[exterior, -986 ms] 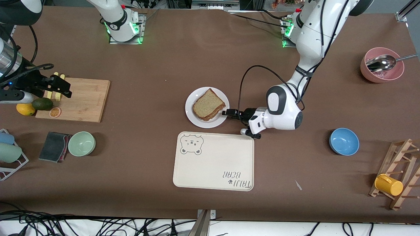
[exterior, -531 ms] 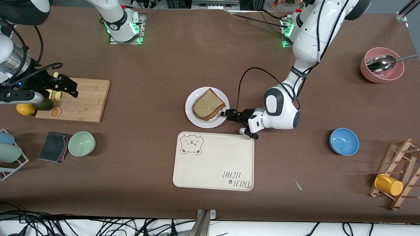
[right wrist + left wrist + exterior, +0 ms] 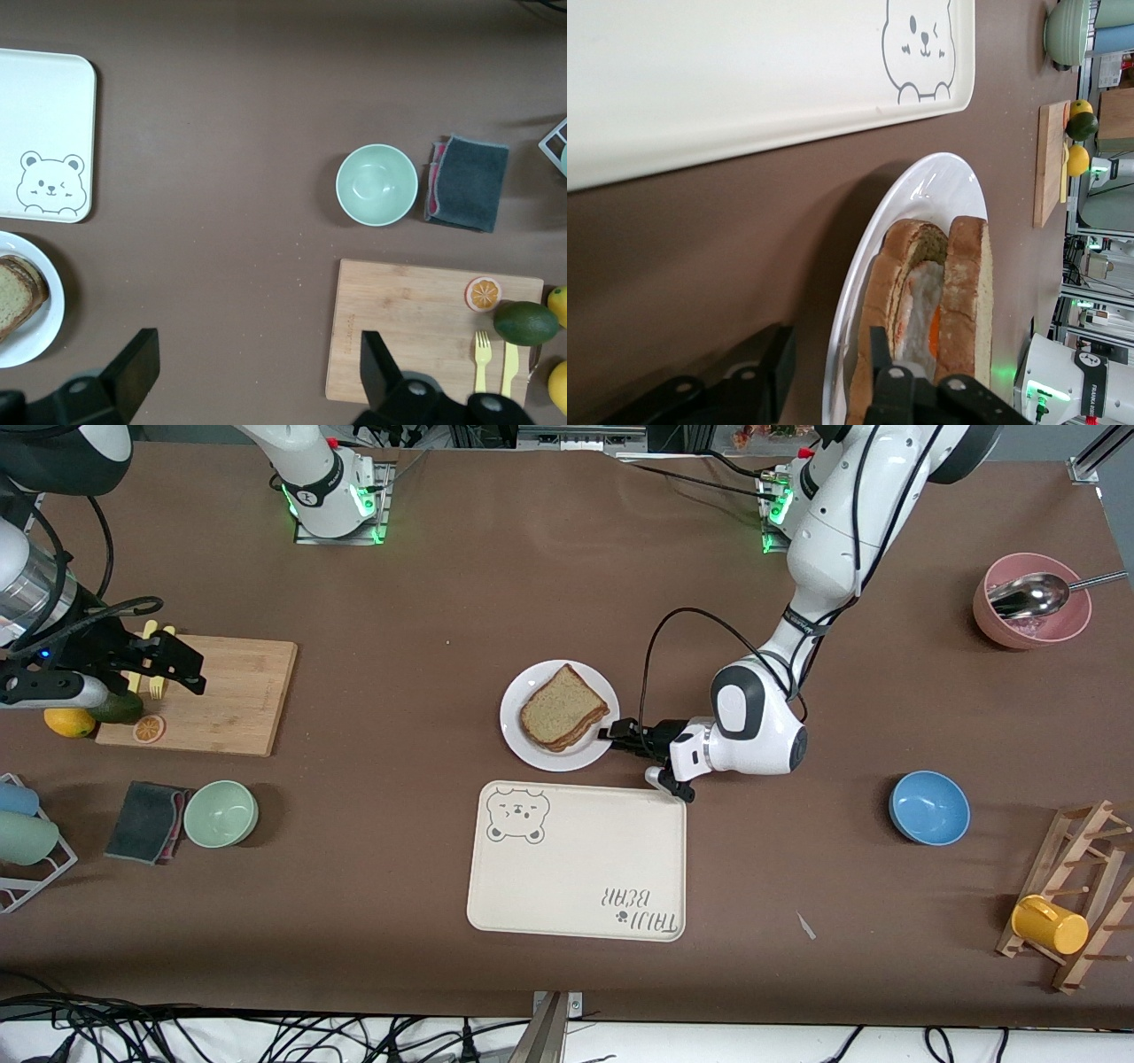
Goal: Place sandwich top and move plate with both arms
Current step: 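Grip the white plate rim with the left gripper, then slide the plate with the left gripper onto the TAIJI BEAR tray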
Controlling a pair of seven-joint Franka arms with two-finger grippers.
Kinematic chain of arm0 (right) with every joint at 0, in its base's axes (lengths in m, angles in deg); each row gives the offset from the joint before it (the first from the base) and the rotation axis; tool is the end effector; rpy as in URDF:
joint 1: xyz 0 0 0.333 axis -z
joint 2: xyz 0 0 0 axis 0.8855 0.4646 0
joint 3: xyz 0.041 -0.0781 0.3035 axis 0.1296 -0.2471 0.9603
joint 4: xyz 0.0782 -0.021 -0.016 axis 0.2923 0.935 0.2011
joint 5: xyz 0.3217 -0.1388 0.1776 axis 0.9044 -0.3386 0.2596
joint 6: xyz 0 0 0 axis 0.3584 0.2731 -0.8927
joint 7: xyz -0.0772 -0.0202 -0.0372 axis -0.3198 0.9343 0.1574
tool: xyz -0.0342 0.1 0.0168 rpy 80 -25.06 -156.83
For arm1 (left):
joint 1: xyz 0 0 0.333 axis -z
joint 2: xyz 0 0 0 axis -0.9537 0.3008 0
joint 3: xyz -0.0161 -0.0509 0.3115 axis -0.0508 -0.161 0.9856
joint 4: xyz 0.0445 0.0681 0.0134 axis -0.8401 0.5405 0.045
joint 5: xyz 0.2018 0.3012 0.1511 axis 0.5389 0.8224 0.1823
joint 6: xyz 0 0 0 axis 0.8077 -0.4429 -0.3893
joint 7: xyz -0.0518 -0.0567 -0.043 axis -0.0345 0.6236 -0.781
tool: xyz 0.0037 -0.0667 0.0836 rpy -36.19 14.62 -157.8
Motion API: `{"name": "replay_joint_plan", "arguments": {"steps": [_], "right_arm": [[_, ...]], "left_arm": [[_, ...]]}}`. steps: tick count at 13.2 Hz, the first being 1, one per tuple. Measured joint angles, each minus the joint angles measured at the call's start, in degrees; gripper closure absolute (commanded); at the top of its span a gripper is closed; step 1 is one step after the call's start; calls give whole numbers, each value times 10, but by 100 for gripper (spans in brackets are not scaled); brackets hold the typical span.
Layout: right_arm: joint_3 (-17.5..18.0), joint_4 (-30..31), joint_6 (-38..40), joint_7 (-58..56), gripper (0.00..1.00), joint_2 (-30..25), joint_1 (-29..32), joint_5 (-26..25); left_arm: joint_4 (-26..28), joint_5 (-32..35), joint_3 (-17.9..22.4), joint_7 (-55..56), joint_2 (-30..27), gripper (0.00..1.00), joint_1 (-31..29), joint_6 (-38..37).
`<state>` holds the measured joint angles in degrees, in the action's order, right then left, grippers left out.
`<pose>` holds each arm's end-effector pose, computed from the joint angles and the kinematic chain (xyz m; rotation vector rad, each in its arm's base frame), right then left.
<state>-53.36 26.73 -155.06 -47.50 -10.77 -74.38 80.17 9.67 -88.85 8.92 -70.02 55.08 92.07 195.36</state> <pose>0.5949 0.0545 0.5856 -3.1361 -0.0437 -0.1117 0.5682 -0.3092 0.1243 2.1877 -0.2834 -0.1824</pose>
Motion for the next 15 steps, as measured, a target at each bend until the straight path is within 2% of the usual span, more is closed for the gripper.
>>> {"name": "replay_joint_plan", "arguments": {"steps": [1,3,4,15], "right_arm": [[1,0,-1,0,0,2,-2,0],[2,0,-1,0,0,4,-4,0],[2,0,-1,0,0,5,-3,0],[-2,0,-1,-3,0,5,-2,0]], "left_arm": [[0,0,0,-11,0,81,0,0],[1,0,0,-30,2,97,-1,0],[1,-1,0,-33,2,99,-1,0],[0,-7,0,-42,0,100,-2,-8]]}}
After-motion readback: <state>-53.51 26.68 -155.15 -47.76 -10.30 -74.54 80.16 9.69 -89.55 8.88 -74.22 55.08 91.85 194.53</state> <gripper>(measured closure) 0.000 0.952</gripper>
